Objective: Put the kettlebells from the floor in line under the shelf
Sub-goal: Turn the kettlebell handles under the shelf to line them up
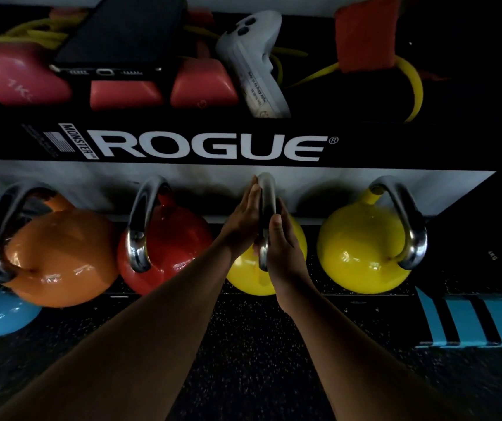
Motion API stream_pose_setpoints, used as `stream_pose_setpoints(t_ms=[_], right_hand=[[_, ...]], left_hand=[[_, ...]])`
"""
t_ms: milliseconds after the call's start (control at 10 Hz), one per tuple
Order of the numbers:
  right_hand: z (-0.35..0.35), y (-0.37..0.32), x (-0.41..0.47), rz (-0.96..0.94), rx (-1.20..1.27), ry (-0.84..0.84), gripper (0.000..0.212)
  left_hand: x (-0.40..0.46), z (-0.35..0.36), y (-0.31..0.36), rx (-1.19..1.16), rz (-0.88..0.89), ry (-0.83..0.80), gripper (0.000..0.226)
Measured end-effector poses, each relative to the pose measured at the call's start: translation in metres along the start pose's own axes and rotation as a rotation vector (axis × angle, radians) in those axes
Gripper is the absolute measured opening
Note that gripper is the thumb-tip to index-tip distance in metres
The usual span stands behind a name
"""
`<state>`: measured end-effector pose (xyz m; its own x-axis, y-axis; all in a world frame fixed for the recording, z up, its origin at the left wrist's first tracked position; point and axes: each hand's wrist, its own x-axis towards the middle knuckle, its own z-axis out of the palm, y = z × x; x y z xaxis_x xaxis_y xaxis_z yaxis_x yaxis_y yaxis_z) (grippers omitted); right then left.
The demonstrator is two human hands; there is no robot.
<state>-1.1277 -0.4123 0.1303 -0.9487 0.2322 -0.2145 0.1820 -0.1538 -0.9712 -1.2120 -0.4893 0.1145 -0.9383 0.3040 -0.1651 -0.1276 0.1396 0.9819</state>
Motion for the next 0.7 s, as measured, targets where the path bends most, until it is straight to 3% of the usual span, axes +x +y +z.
stream_pose_setpoints(t_ms=[100,200,300,400,700], right_hand=[[-0.001,0.002,0.001,-0.018,-0.047,0.003,0.040],[-0.002,-0.009,0.002,-0.033,-0.213,0.026,0.042],[-0.011,-0.025,0.003,-0.054,-0.456,0.022,0.042],[-0.035,-0.048,0.006,-0.236,-0.838,0.040,0.037],[-0.077,-0.108,-0.032,-0.481,-1.126,0.010,0.025]], left_hand=[[-0.001,0.000,0.002,0.016,0.006,0.010,0.052],[-0.005,-0.007,0.010,0.232,0.106,0.085,0.046],[-0.008,-0.012,0.019,0.483,0.166,0.146,0.042],[-0.018,-0.017,0.040,0.750,0.202,0.187,0.043],[-0.083,-0.001,0.099,1.139,0.368,0.066,0.024]])
